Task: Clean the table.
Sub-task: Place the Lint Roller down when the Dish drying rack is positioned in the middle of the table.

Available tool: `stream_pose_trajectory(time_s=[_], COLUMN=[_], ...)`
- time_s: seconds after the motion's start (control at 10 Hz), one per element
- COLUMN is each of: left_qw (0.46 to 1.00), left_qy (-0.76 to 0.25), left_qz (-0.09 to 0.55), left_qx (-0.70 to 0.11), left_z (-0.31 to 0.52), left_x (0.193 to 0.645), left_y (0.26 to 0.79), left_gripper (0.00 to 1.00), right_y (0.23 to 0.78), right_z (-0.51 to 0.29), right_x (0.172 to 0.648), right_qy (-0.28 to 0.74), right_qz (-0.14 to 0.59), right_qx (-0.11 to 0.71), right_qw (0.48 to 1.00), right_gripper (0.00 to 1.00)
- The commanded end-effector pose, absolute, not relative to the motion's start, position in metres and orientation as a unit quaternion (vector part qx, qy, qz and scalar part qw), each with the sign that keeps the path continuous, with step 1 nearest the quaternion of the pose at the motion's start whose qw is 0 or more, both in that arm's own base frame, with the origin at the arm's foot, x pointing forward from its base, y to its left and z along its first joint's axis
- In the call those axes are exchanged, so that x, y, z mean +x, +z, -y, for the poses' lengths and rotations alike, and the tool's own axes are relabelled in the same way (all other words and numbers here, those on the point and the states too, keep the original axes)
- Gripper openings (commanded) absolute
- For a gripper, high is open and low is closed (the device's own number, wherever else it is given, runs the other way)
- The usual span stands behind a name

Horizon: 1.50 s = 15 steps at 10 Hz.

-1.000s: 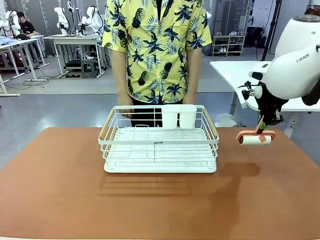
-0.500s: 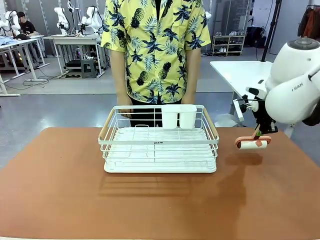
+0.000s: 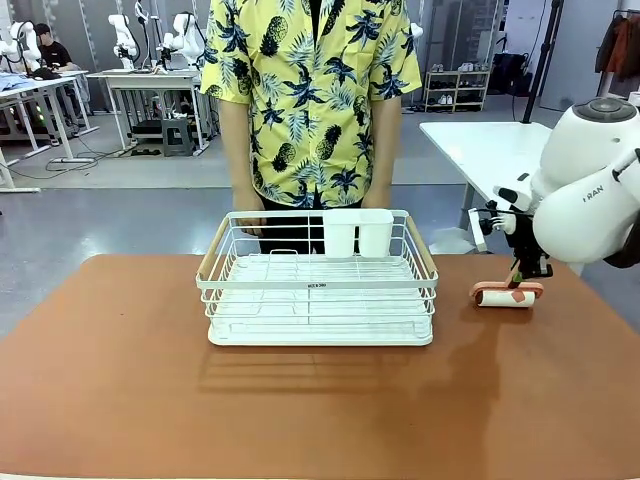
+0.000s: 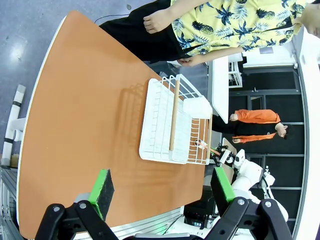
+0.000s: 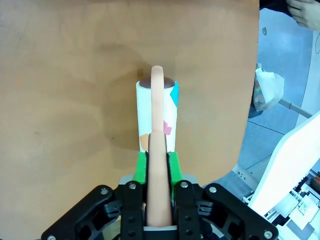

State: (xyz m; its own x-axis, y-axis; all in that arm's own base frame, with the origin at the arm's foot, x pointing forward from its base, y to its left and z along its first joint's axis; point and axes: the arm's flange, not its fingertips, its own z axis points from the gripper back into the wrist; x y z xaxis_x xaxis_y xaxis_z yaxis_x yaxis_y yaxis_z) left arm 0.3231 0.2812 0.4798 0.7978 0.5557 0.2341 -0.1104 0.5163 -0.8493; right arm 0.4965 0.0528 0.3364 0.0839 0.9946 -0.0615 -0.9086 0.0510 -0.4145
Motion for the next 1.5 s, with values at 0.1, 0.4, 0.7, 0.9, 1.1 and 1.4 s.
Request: stream_pose_trajectory(time_s=[0.1, 0.4, 0.7, 0.9, 1.1, 1.4], left_qw=[0.830, 0.830, 0.830, 0.830, 0.830, 0.830], left_qy=[0.194, 0.194, 0.194, 0.194, 0.194, 0.194], left_qz=[0.252, 0.252, 0.252, 0.252, 0.252, 0.252], left_qx=[-0.457, -0.457, -0.457, -0.457, -0.457, -0.457], left_z=[-0.284, -0.284, -0.284, -0.284, -0.284, -0.284], left_x=[0.321, 0.321, 0.321, 0.321, 0.321, 0.321], left_y=[0.481, 0.481, 0.481, 0.481, 0.481, 0.481], left_gripper=[1.00, 1.00, 1.00, 1.00, 1.00, 1.00], right_y=[0.334, 0.340, 0.368, 0.385, 0.396, 0.390], right_z=[-0.060, -0.060, -0.061, -0.062, -0.059, -0.063], right_x=[0.489, 0.475, 0.444, 0.428, 0.423, 0.423], right_qy=[0.672, 0.679, 0.685, 0.691, 0.704, 0.690], right_qz=[0.128, 0.112, 0.060, 0.029, 0.029, 0.026], right_qx=[-0.178, -0.174, -0.149, -0.124, -0.089, -0.105], right_qw=[0.707, 0.705, 0.711, 0.712, 0.704, 0.715], right_gripper=[0.44, 0.99, 1.00, 1.00, 1.00, 1.00])
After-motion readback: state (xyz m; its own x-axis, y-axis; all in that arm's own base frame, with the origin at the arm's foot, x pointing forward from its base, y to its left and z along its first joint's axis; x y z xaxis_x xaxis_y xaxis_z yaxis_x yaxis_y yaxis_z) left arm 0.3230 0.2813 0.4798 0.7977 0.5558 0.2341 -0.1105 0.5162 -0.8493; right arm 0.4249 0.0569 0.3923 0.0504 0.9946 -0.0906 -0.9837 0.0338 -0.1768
